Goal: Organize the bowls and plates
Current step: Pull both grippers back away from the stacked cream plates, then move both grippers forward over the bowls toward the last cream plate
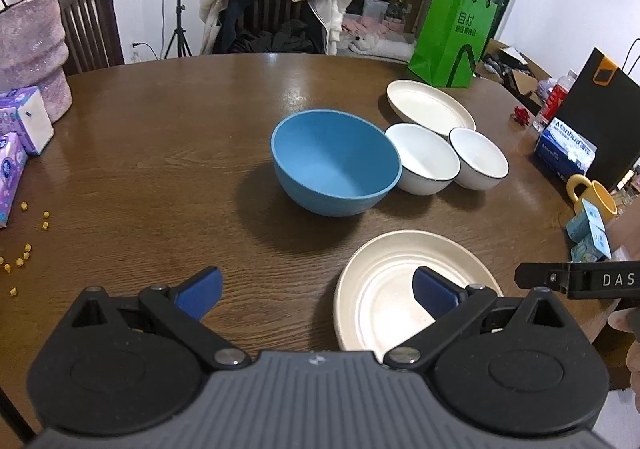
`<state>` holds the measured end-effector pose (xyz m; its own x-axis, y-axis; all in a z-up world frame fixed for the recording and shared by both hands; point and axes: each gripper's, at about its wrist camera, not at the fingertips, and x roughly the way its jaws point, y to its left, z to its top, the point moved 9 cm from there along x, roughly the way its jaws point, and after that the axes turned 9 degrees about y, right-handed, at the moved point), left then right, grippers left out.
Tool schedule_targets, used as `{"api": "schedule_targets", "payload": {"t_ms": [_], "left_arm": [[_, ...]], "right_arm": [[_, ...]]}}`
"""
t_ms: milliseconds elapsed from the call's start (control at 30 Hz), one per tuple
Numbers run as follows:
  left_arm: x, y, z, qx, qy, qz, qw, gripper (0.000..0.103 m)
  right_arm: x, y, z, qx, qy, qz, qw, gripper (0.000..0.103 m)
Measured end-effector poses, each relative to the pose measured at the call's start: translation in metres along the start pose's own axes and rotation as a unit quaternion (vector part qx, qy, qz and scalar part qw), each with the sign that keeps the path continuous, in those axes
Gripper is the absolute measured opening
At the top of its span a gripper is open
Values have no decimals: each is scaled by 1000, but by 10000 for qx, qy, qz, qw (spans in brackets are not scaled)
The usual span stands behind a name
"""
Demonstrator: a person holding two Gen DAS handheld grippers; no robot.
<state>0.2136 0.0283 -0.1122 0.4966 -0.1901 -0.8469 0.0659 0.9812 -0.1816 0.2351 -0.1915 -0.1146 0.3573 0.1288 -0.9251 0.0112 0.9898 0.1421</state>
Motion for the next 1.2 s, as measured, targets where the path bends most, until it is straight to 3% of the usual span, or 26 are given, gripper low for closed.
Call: {"api": "schedule_targets", "payload": {"t_ms": [667,933,1200], "left_arm": [[-27,-109,18,-798,-381,206,9959,103],[-44,-148,39,-737,-579,346,9950,103],[-44,-165,67,-646,-576,433,9953,103]], "right_arm": [[-53,-93,42,-441,-452,204,9978,103],[-77,-118,62,-730,-690,225,9947,103],[-84,-127,80,-755,-751,312,9938,103]]}}
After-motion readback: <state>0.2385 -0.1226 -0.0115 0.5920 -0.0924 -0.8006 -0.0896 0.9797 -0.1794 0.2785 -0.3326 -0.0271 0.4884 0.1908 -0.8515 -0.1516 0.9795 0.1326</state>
